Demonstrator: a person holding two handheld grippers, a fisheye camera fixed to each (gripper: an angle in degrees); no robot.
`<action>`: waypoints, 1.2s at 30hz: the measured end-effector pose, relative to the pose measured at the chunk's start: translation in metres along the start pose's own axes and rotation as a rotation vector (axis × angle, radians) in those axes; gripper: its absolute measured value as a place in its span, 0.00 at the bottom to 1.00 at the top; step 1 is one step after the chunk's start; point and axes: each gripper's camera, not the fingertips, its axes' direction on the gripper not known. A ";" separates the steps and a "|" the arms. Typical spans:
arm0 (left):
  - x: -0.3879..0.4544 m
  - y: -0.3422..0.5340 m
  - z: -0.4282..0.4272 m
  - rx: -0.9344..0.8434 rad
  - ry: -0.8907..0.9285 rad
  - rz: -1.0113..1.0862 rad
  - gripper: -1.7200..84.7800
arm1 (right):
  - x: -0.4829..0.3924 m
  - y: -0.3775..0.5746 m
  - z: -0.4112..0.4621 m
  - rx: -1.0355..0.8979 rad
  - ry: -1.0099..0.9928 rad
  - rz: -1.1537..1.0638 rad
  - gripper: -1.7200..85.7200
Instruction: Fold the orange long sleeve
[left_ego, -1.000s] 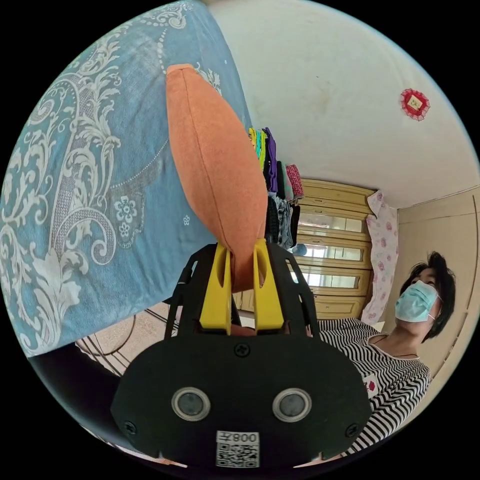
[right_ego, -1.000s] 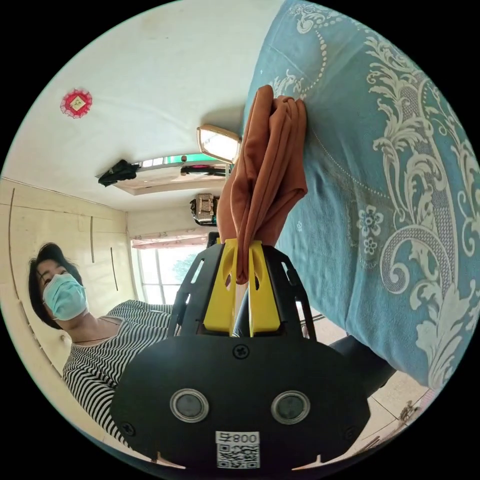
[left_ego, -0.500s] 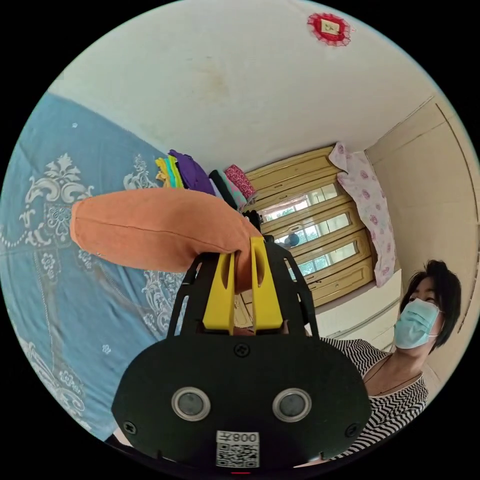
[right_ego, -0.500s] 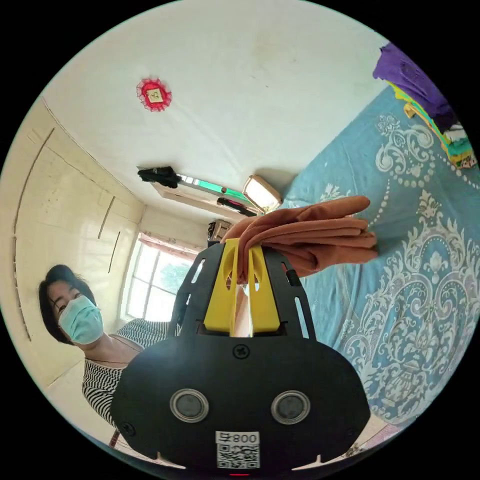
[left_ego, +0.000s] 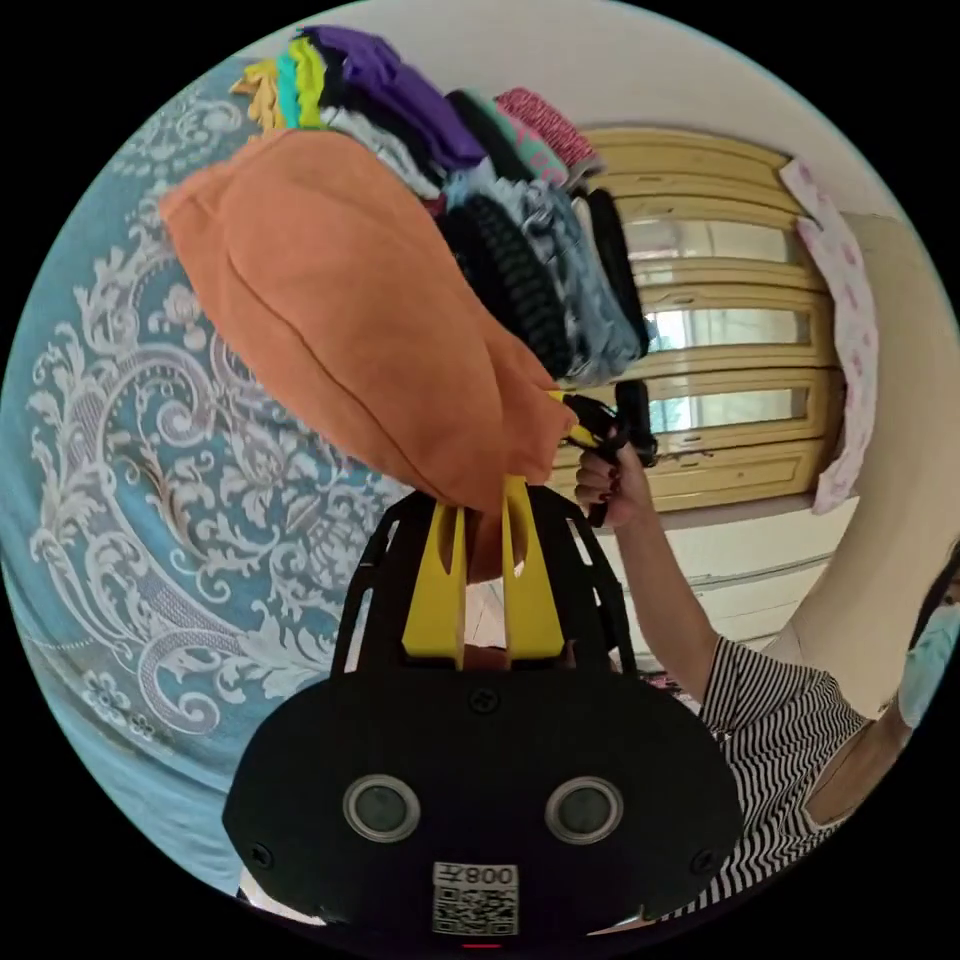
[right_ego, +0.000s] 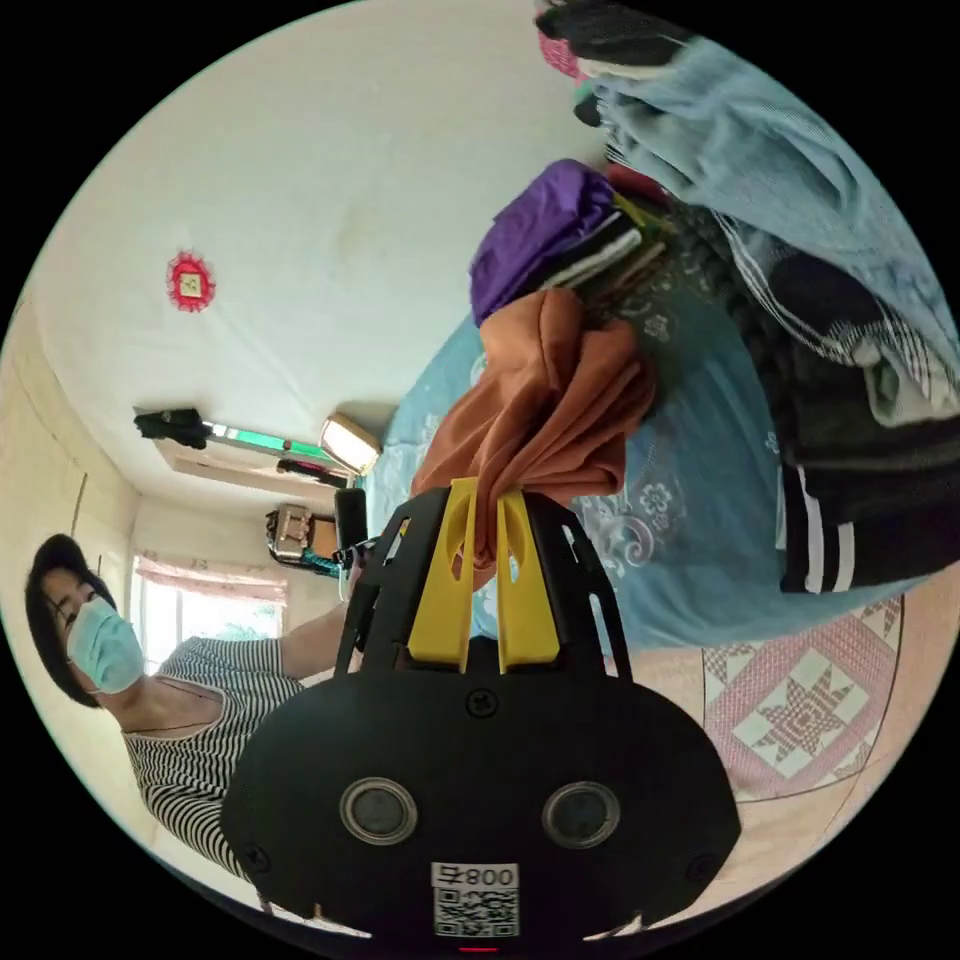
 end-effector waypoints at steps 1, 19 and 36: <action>0.000 -0.003 0.024 -0.051 -0.058 0.001 0.10 | 0.011 0.005 0.004 -0.031 0.037 0.020 0.04; -0.005 -0.093 0.075 -0.067 0.005 0.025 0.12 | 0.130 0.071 -0.048 0.011 0.072 0.112 0.05; -0.014 -0.232 0.100 0.092 0.170 -0.142 0.12 | 0.135 0.081 -0.114 -0.012 0.132 0.048 0.05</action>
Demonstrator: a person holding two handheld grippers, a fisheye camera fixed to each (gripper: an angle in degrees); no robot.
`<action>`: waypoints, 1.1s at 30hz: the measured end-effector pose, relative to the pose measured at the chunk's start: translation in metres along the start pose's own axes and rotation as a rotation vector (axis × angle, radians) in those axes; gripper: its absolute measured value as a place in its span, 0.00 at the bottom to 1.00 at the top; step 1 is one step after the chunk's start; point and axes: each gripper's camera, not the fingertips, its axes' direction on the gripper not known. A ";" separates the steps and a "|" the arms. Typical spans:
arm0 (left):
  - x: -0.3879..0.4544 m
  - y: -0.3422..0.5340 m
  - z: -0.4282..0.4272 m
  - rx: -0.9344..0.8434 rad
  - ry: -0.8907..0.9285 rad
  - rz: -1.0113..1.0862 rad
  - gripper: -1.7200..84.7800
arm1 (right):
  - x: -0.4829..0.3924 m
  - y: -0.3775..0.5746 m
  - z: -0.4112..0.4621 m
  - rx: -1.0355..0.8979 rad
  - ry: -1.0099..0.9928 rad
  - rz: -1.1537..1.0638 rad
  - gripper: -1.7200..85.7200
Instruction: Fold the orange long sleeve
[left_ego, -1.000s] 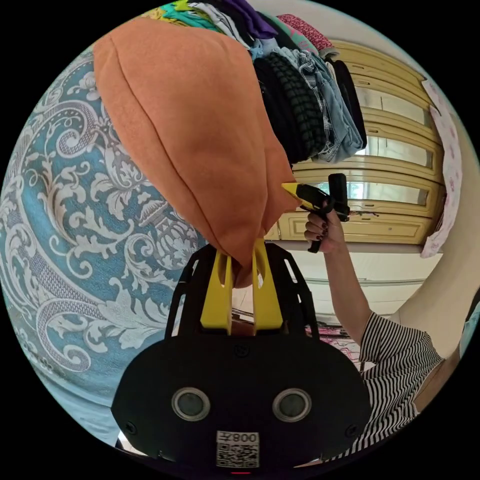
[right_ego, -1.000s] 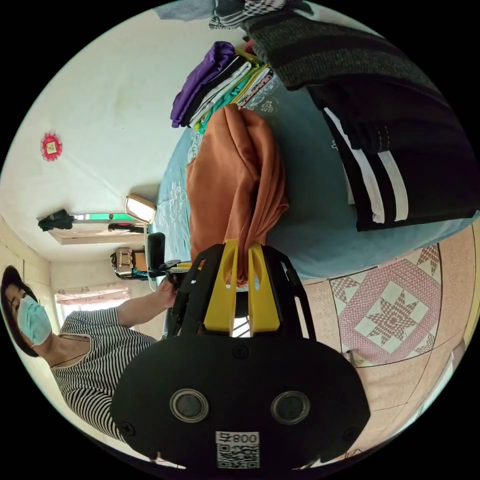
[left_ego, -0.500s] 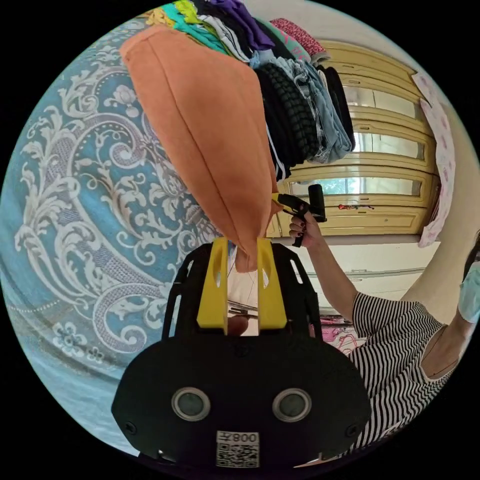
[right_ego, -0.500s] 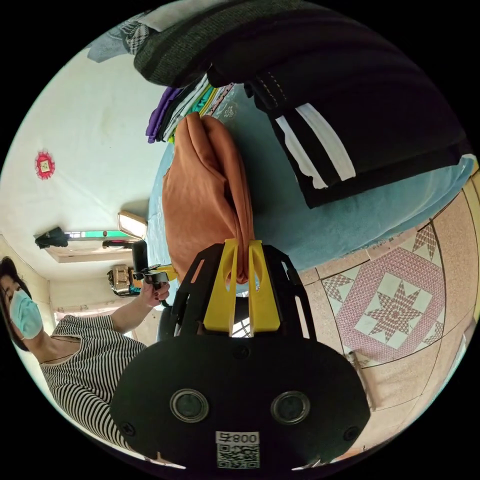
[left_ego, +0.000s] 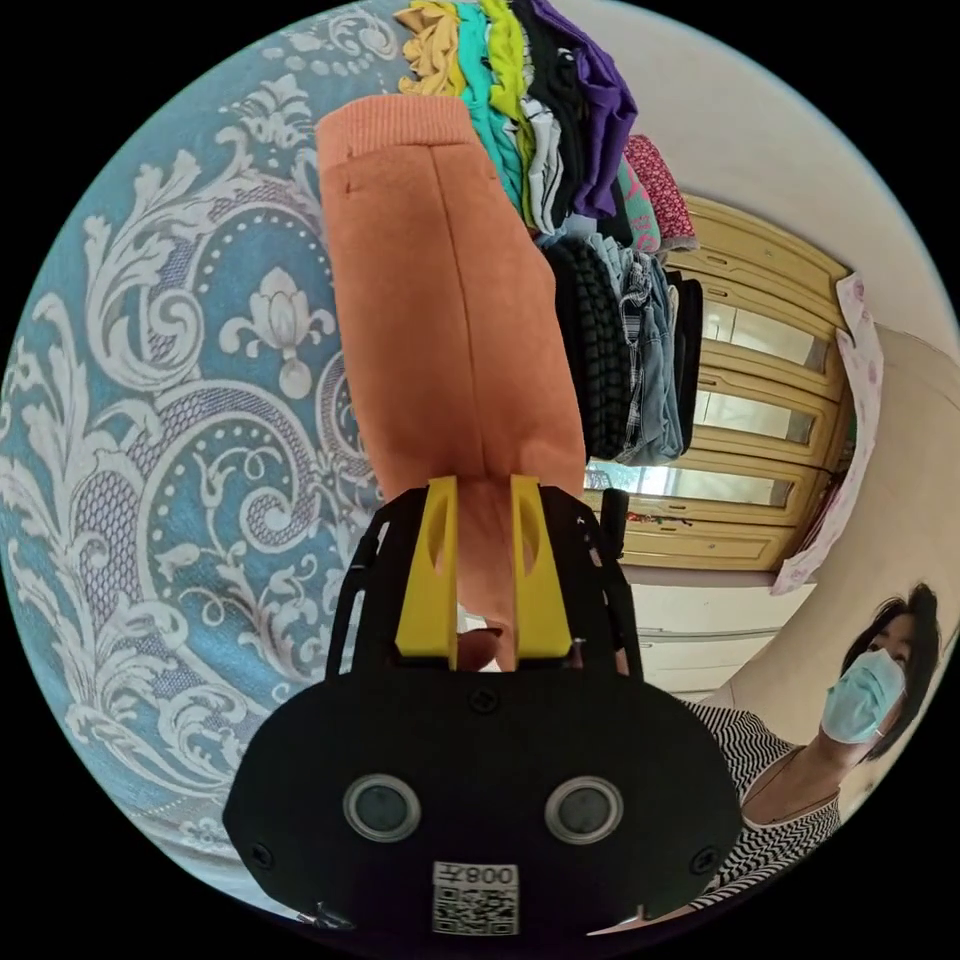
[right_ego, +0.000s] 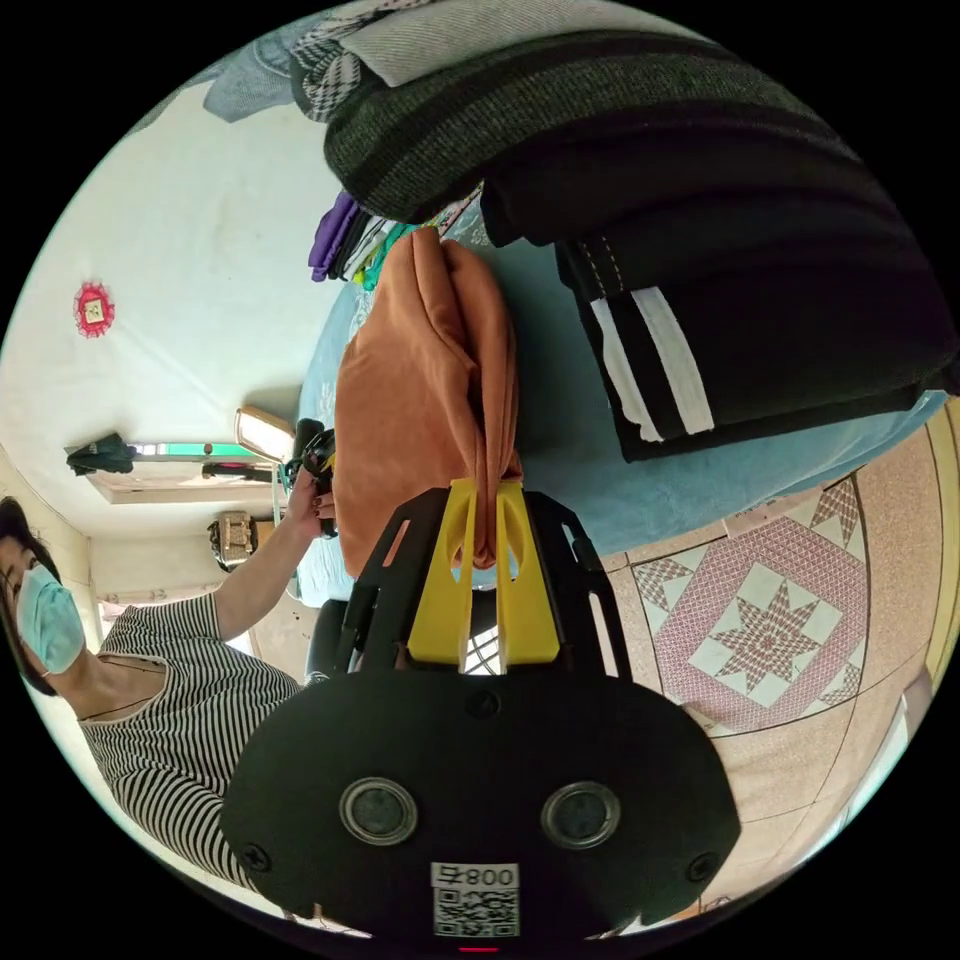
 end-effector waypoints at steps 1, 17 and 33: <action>0.005 -0.006 0.011 -0.033 -0.024 0.017 0.12 | 0.000 0.000 -0.004 0.002 0.016 -0.001 0.05; 0.084 0.029 -0.015 0.112 -0.089 0.188 0.09 | 0.007 0.076 -0.047 0.266 -0.015 0.098 0.07; 0.192 0.022 0.137 -0.077 -0.640 0.476 0.02 | -0.110 0.110 -0.038 0.467 0.466 0.118 0.02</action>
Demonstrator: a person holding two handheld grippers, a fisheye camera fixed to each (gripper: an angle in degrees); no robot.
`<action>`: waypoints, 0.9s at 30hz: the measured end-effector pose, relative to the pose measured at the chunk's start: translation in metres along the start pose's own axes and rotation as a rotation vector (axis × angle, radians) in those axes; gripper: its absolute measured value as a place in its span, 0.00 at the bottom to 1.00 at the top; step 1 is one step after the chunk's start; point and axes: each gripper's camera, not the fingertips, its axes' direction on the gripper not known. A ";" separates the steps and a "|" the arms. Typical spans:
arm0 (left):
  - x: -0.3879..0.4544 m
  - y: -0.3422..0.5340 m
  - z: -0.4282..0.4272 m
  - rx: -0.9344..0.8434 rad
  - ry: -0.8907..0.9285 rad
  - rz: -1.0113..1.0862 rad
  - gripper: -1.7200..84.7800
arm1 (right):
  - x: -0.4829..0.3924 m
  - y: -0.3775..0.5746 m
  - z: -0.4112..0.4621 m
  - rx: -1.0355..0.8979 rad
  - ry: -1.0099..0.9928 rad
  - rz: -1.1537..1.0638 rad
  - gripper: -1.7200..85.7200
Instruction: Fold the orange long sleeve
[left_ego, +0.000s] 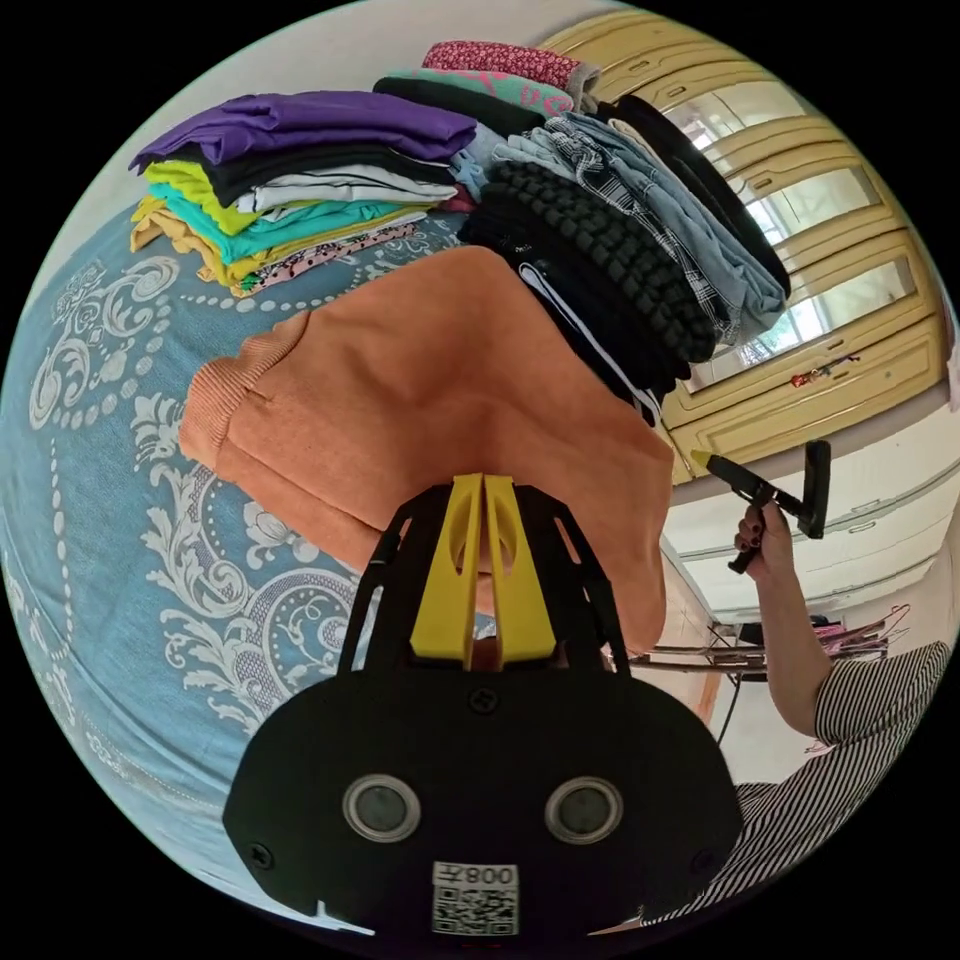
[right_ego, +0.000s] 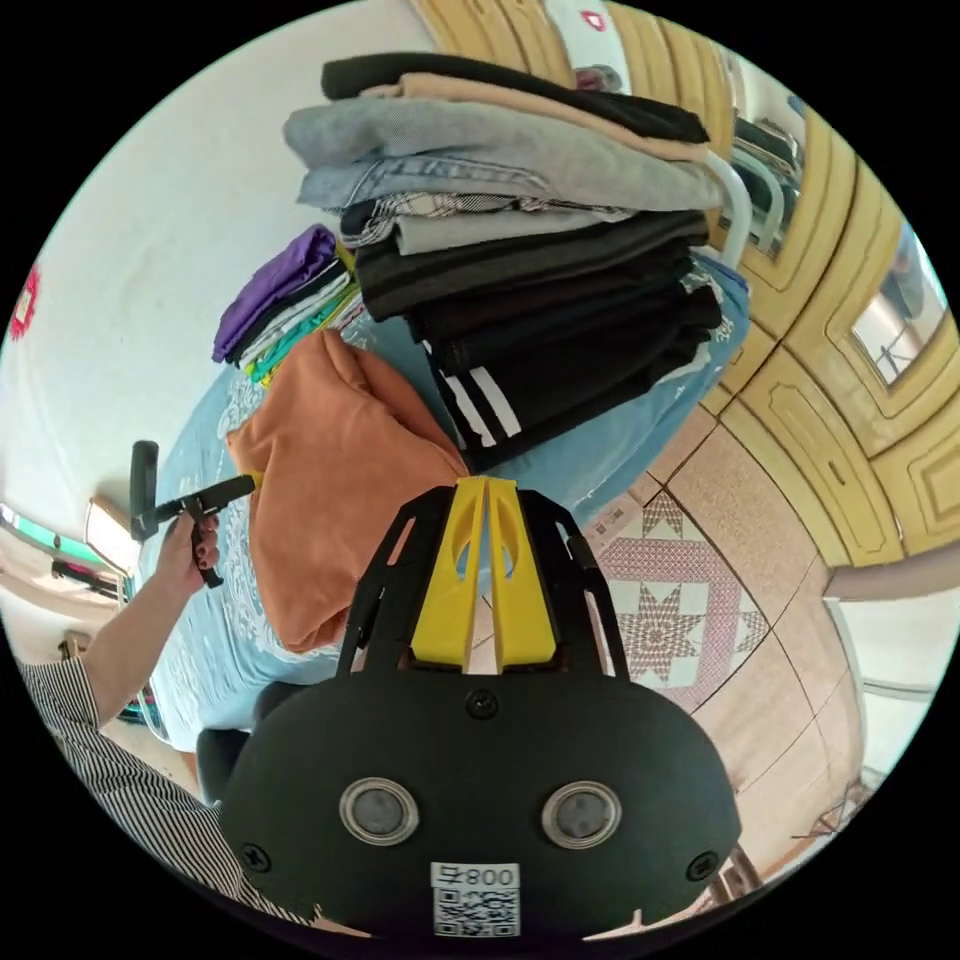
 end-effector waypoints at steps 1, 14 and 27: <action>0.011 0.001 -0.001 0.006 -0.033 0.026 0.02 | -0.007 -0.001 -0.003 0.015 -0.015 -0.018 0.02; 0.104 0.003 0.020 -0.054 -0.345 0.171 0.02 | -0.225 -0.068 0.151 -0.271 0.229 -0.528 0.02; 0.167 0.039 -0.012 0.011 -0.173 0.339 0.02 | -0.253 -0.100 0.096 -0.044 0.027 -0.437 0.02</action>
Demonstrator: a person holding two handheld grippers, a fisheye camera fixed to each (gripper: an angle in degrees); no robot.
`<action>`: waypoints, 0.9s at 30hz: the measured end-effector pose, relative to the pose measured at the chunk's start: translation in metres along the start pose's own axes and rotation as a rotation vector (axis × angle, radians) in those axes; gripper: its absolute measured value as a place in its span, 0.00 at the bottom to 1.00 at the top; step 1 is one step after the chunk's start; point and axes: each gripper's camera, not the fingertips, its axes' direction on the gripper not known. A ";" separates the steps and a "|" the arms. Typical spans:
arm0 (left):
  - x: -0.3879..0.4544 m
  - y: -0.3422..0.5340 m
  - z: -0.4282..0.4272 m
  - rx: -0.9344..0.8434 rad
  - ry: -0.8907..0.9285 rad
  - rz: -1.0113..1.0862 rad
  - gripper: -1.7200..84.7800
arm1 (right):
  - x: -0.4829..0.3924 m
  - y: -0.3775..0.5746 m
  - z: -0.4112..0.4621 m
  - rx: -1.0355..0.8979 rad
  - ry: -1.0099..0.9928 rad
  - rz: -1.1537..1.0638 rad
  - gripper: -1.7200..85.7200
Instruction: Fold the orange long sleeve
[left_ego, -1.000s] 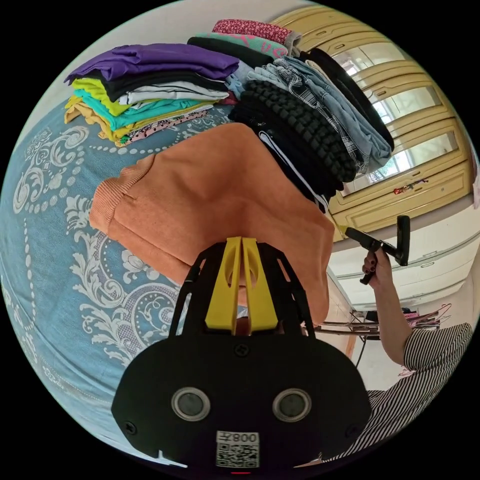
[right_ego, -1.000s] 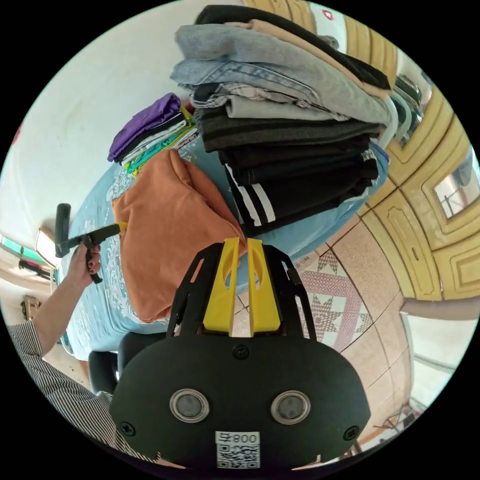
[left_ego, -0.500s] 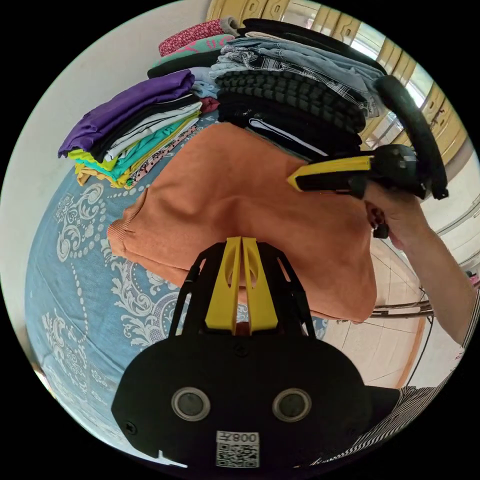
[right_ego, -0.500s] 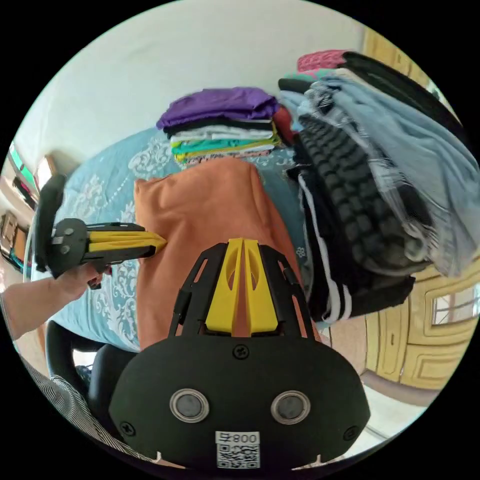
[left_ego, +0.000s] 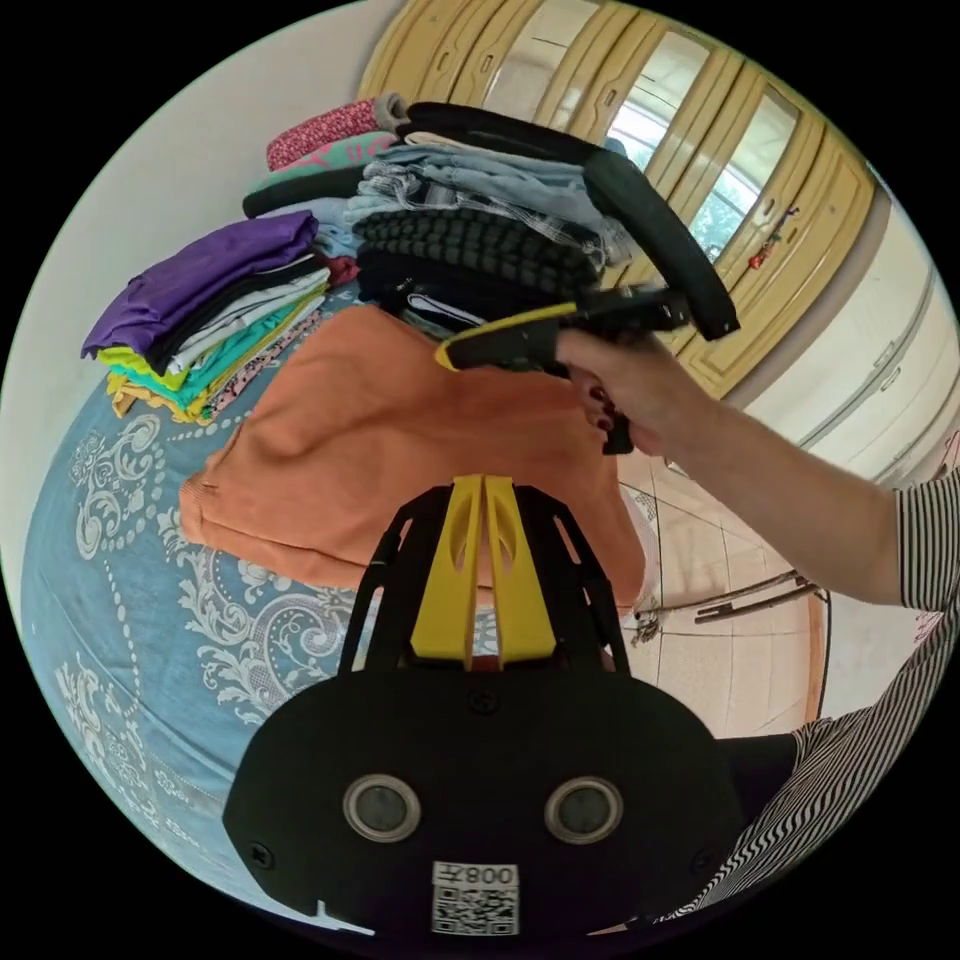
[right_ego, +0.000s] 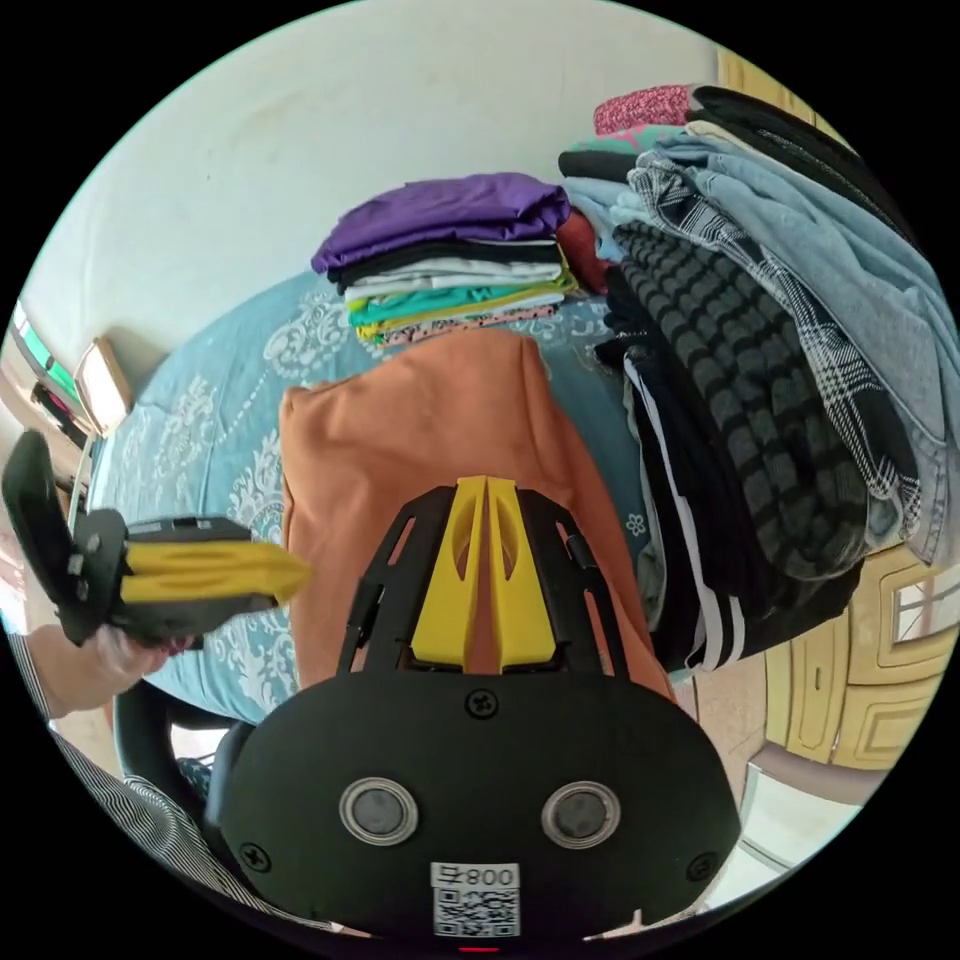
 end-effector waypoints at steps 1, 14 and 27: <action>0.004 0.002 0.009 -0.007 -0.026 0.000 0.02 | -0.001 -0.005 0.003 -0.005 0.001 -0.002 0.02; -0.020 0.016 -0.023 0.020 0.047 -0.035 0.02 | 0.001 -0.032 0.042 -0.083 -0.066 0.064 0.02; -0.051 0.018 -0.046 0.003 0.054 -0.042 0.02 | -0.014 -0.031 0.066 -0.119 -0.085 0.065 0.02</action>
